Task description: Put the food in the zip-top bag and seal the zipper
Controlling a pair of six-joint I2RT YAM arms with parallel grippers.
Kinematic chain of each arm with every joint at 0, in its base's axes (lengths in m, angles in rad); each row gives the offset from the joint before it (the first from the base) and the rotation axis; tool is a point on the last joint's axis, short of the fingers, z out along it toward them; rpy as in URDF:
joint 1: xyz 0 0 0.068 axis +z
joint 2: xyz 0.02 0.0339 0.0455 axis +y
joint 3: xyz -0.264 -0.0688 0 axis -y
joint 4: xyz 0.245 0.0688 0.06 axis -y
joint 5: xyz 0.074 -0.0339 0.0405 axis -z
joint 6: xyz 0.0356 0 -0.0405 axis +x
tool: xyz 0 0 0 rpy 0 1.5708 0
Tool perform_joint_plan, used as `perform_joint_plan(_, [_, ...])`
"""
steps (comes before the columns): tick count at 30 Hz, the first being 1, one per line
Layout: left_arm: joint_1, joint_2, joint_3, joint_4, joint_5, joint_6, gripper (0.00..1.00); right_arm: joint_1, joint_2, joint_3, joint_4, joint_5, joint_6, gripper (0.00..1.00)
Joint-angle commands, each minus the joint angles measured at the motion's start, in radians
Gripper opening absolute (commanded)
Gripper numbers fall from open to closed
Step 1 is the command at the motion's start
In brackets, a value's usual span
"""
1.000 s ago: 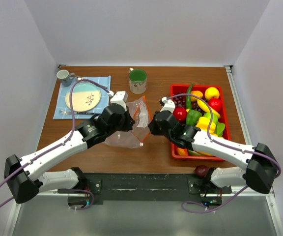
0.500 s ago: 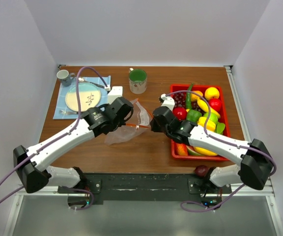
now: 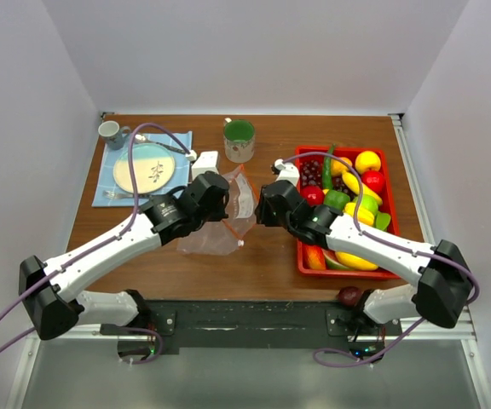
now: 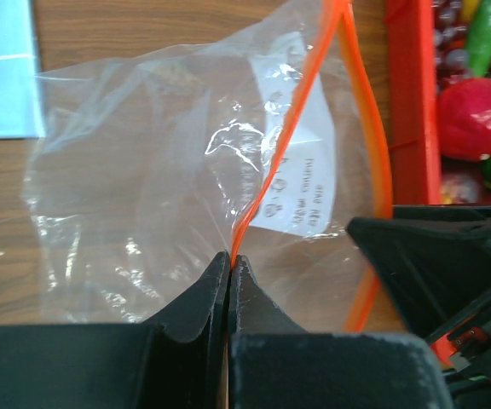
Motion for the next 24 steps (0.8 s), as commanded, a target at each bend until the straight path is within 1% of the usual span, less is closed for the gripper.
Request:
perform_joint_plan(1, [-0.004,0.006,-0.011,0.128,0.052,-0.026,0.0,-0.003,-0.073,0.049,-0.031,-0.001,-0.031,0.41])
perform_joint_plan(5, [-0.004,0.021,-0.009,0.164,0.069,-0.027,0.0,-0.002,-0.131,0.055,-0.073,0.014,-0.032,0.5])
perform_joint_plan(6, [-0.004,0.024,-0.008,0.168,0.07,-0.029,0.0,-0.002,-0.144,0.055,-0.089,0.017,-0.032,0.54])
perform_joint_plan(8, [-0.004,0.036,-0.005,0.181,0.075,-0.027,0.0,-0.003,-0.187,0.055,-0.106,0.04,-0.034,0.56])
perform_joint_plan(13, [-0.004,0.053,0.003,0.204,0.082,-0.026,0.0,-0.002,-0.259,0.078,-0.2,0.086,-0.039,0.67])
perform_joint_plan(17, [-0.004,0.061,0.007,0.211,0.087,-0.029,0.0,-0.005,-0.302,0.108,-0.327,0.205,-0.028,0.75])
perform_joint_plan(18, [-0.004,0.062,0.009,0.214,0.089,-0.029,0.0,-0.003,-0.306,0.116,-0.408,0.297,-0.004,0.81])
perform_joint_plan(20, [-0.004,0.062,0.009,0.218,0.095,-0.024,0.0,-0.005,-0.312,0.128,-0.483,0.376,0.03,0.86])
perform_joint_plan(21, [-0.004,0.062,0.01,0.218,0.096,-0.023,0.0,-0.009,-0.322,0.132,-0.557,0.409,0.065,0.9])
perform_joint_plan(22, [-0.004,0.064,0.012,0.218,0.098,-0.021,0.0,-0.012,-0.325,0.13,-0.589,0.469,0.081,0.92])
perform_joint_plan(23, [-0.004,0.065,0.012,0.218,0.099,-0.018,0.0,-0.021,-0.328,0.127,-0.622,0.491,0.098,0.95])
perform_joint_plan(24, [-0.004,0.065,0.012,0.221,0.101,-0.015,0.0,-0.056,-0.335,0.122,-0.666,0.497,0.115,0.96])
